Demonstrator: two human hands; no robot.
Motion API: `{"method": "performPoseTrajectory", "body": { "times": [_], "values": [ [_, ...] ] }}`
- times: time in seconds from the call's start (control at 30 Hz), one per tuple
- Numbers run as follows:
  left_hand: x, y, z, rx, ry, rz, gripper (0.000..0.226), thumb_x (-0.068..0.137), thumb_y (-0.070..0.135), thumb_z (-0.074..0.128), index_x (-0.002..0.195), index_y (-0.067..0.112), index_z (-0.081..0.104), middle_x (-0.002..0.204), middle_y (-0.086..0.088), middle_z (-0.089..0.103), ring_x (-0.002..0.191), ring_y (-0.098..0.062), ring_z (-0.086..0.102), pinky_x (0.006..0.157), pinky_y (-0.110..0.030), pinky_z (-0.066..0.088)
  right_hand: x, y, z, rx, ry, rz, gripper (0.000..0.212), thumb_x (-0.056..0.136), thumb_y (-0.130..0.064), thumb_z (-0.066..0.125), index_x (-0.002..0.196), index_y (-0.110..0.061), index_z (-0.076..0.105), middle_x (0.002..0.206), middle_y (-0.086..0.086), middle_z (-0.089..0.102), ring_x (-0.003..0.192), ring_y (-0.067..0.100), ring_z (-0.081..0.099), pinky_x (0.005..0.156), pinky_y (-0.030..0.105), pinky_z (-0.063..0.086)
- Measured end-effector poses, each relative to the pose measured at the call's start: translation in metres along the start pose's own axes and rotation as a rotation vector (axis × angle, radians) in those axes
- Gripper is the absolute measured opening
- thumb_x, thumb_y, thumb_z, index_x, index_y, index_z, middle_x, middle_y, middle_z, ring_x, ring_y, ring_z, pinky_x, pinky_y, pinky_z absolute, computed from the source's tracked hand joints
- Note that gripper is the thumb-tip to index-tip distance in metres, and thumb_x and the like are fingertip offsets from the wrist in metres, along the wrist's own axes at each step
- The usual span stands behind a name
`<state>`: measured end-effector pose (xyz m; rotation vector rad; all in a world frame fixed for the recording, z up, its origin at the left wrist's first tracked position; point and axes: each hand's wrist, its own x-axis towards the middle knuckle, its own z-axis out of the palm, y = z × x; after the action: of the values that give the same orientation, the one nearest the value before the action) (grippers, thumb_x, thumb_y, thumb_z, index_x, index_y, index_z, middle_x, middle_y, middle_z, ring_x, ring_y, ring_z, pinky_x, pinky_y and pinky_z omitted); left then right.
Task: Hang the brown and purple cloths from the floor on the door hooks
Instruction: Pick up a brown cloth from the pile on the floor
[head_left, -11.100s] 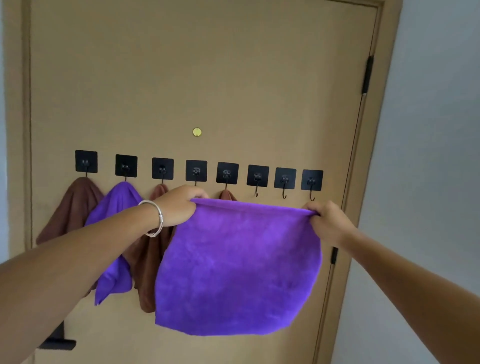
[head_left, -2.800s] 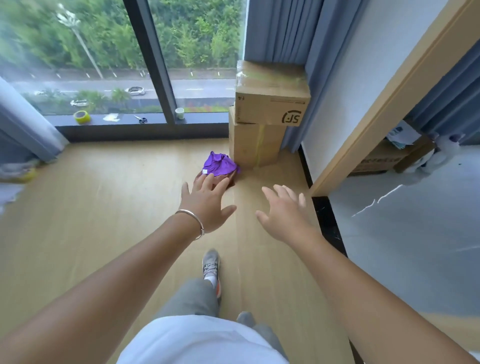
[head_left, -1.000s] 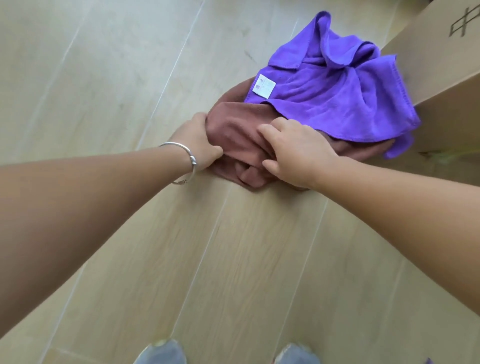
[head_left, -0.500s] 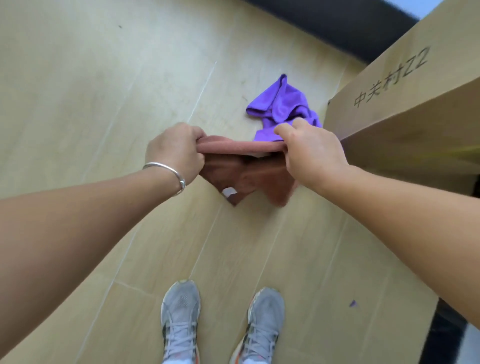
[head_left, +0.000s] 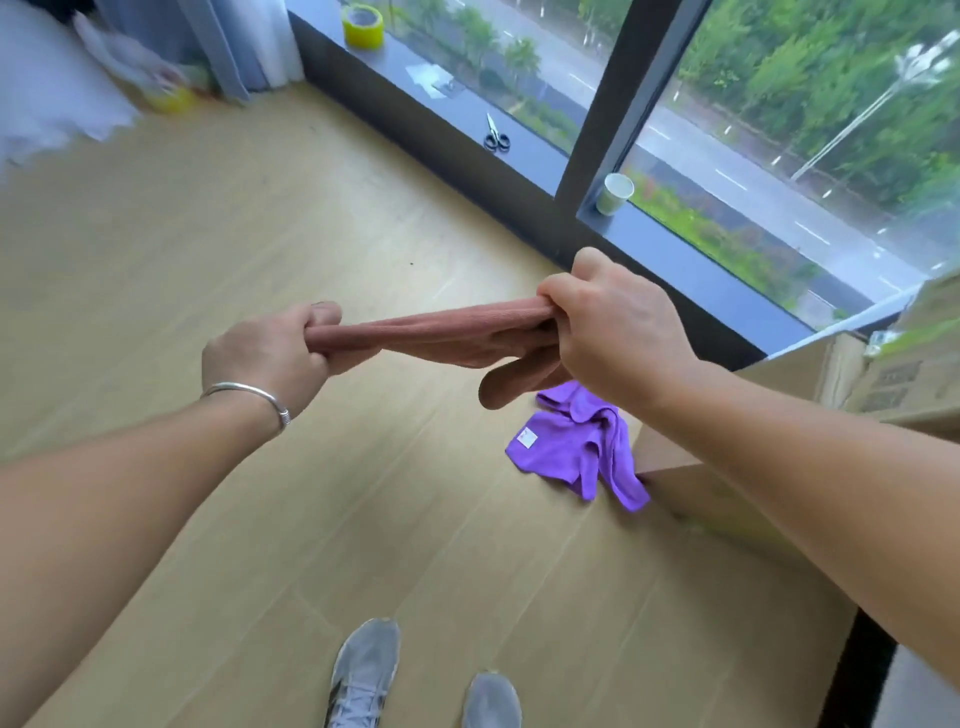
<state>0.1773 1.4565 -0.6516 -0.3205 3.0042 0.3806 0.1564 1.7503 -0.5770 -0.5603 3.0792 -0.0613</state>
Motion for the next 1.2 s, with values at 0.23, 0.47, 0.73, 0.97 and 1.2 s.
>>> {"method": "performPoseTrajectory", "body": {
  "times": [0.23,0.47,0.73,0.97,1.2],
  "values": [
    [-0.072,-0.129,-0.065,0.101,0.176,-0.112,0.014,0.074,0.013,0.053,0.082,0.021,0.061,0.078,-0.006,0.062,0.072,-0.031,0.051,0.063,-0.033,0.035,0.022,-0.091,0.003,0.039,-0.014,-0.194,0.016,0.077,-0.025,0.07,0.093,-0.025,0.069,0.088,-0.005,0.042,0.08,0.017,0.034,0.069,0.03,0.023],
    [-0.245,-0.18,0.017,0.004,-0.384,0.037,0.05,0.084,0.037,0.063,0.131,0.031,0.047,0.117,0.0,0.062,0.106,-0.027,0.06,0.081,-0.036,0.047,-0.035,-0.215,0.11,-0.196,-0.501,-0.11,0.043,0.076,-0.025,0.057,0.119,-0.028,0.055,0.118,0.005,0.052,0.113,0.026,0.048,0.083,0.034,0.038],
    [-0.382,-0.297,0.105,0.056,-0.834,-0.187,0.049,0.088,0.026,0.054,0.136,0.026,0.041,0.136,-0.001,0.048,0.12,-0.028,0.052,0.095,-0.038,0.045,-0.186,-0.366,0.22,-0.163,-0.682,-0.267,0.076,0.082,-0.031,0.054,0.147,-0.027,0.015,0.145,0.003,0.032,0.136,0.023,0.027,0.109,0.044,0.027],
    [-0.401,-0.401,0.163,0.241,-0.73,-0.088,0.043,0.089,0.027,0.053,0.131,0.025,0.047,0.127,0.0,0.054,0.117,-0.025,0.052,0.09,-0.035,0.041,-0.237,-0.428,0.29,-0.174,-0.74,-0.279,0.087,0.084,-0.04,0.056,0.15,-0.022,0.002,0.156,0.005,0.011,0.144,0.025,0.009,0.115,0.051,0.017],
    [-0.389,-0.459,0.272,0.247,-0.713,-0.008,0.051,0.088,0.017,0.053,0.137,0.023,0.041,0.129,0.0,0.051,0.117,-0.024,0.051,0.091,-0.036,0.043,-0.252,-0.468,0.409,-0.167,-0.747,-0.41,0.091,0.085,-0.05,0.055,0.152,-0.021,0.0,0.16,0.007,0.004,0.147,0.026,0.0,0.116,0.052,0.014]
  ]
}}
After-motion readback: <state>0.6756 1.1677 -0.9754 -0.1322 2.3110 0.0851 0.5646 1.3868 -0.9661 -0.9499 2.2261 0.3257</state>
